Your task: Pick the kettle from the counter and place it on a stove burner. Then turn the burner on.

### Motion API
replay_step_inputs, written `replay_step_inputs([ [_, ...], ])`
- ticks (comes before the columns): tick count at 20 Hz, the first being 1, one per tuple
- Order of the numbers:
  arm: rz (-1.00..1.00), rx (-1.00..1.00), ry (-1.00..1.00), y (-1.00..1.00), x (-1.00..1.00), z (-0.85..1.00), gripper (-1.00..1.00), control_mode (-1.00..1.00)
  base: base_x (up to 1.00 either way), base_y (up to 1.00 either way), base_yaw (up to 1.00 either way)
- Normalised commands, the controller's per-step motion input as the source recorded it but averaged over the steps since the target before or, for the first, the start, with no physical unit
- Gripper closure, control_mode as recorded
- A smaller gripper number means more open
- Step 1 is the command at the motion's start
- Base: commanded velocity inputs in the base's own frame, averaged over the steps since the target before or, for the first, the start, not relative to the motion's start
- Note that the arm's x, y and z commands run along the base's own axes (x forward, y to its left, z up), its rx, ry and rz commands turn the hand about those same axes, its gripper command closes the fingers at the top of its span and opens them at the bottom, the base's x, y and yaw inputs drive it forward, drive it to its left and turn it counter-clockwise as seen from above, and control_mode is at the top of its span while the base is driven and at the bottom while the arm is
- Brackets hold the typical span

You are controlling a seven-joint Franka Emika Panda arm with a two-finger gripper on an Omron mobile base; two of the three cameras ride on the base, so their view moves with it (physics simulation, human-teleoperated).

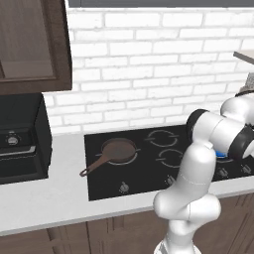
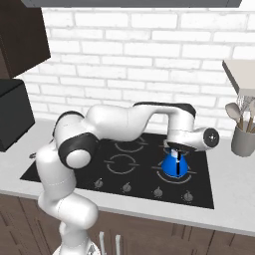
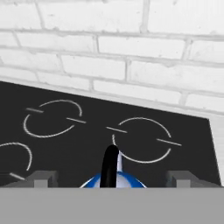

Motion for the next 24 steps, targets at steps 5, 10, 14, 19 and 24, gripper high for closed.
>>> replay_step_inputs([
  [5, 0.00, -0.02, 0.09, 0.00, -0.14, 0.32, -1.00, -1.00, 0.00, 0.00, 0.00],
  [10, 0.00, -0.08, 0.30, 0.00, -0.36, 0.12, -1.00, -1.00, 0.00, 0.00, 0.00],
  [14, -0.01, -0.10, 0.26, 0.00, -0.29, 0.24, -1.00, -1.00, 0.00, 0.00, 0.00],
  [19, 0.00, -0.04, 0.12, 0.00, -0.21, 0.01, -1.00, -1.00, 0.00, 0.00, 0.00],
  [24, 0.00, 0.00, 0.07, -0.11, 0.00, -0.13, -1.00, -1.00, 0.00, 0.00, 0.00],
])
